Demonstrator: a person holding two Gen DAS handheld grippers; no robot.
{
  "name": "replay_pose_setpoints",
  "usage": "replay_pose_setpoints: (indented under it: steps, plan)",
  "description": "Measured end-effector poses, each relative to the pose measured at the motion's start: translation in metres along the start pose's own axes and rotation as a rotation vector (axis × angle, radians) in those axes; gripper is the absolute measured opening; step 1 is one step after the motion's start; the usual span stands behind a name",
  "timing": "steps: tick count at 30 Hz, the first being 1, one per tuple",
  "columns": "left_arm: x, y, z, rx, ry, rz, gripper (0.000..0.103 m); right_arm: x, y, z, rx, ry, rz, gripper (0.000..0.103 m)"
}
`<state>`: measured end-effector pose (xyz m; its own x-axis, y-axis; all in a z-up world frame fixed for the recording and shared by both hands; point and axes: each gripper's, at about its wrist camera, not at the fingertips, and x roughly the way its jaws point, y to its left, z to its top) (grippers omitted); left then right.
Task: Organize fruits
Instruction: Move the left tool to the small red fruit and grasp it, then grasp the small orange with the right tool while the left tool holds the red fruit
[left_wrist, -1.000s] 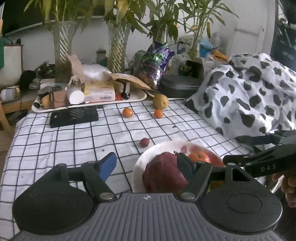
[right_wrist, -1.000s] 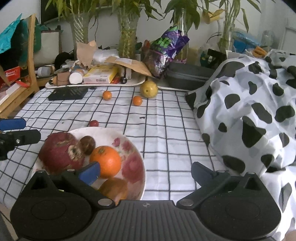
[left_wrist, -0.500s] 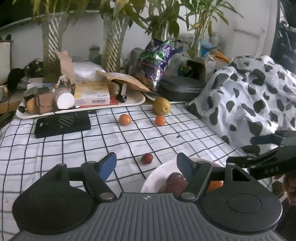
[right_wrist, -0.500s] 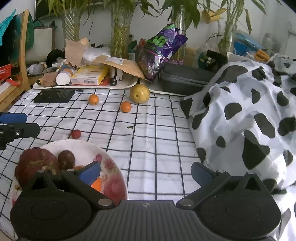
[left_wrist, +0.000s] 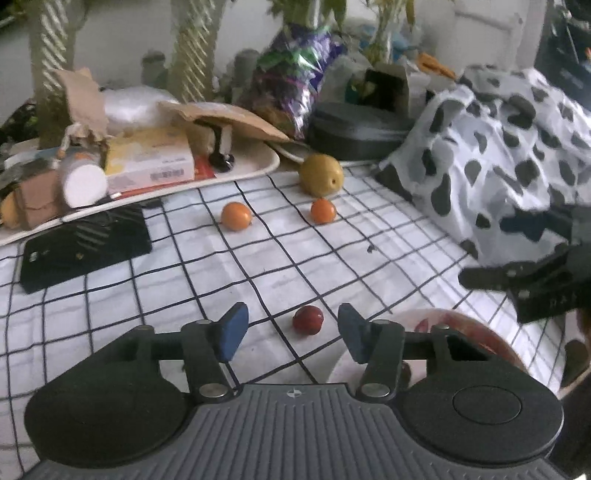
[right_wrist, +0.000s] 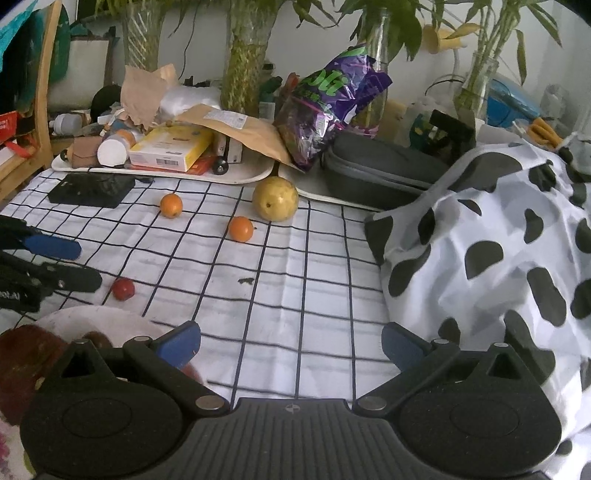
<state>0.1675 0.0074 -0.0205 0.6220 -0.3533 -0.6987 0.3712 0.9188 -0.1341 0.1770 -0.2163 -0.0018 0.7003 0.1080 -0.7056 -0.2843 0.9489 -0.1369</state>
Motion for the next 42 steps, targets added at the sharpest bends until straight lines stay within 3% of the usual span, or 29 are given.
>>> replay_pose_setpoints:
  steps: [12,17,20,27,33,42]
  plan:
    - [0.031,-0.002,0.005,0.14,0.086,-0.064,0.037,0.026,-0.007,0.02,-0.017,0.008,0.001,0.103]
    - [0.037,-0.001,0.007,0.141,0.097,-0.091,0.035,0.033,-0.008,0.023,-0.029,0.011,-0.002,0.103]
    - [0.038,-0.003,0.008,0.142,0.102,-0.114,0.021,0.036,-0.008,0.025,-0.032,0.012,-0.003,0.103]
    - [0.039,0.001,0.008,0.112,0.11,-0.127,0.021,0.047,-0.004,0.031,-0.058,0.02,-0.006,0.103]
    - [0.033,0.006,0.013,0.099,0.073,-0.073,0.021,0.057,0.0,0.036,-0.068,0.017,0.02,0.103]
    - [0.026,0.023,0.02,0.084,0.017,0.049,0.021,0.088,0.005,0.056,0.004,-0.02,0.159,0.103]
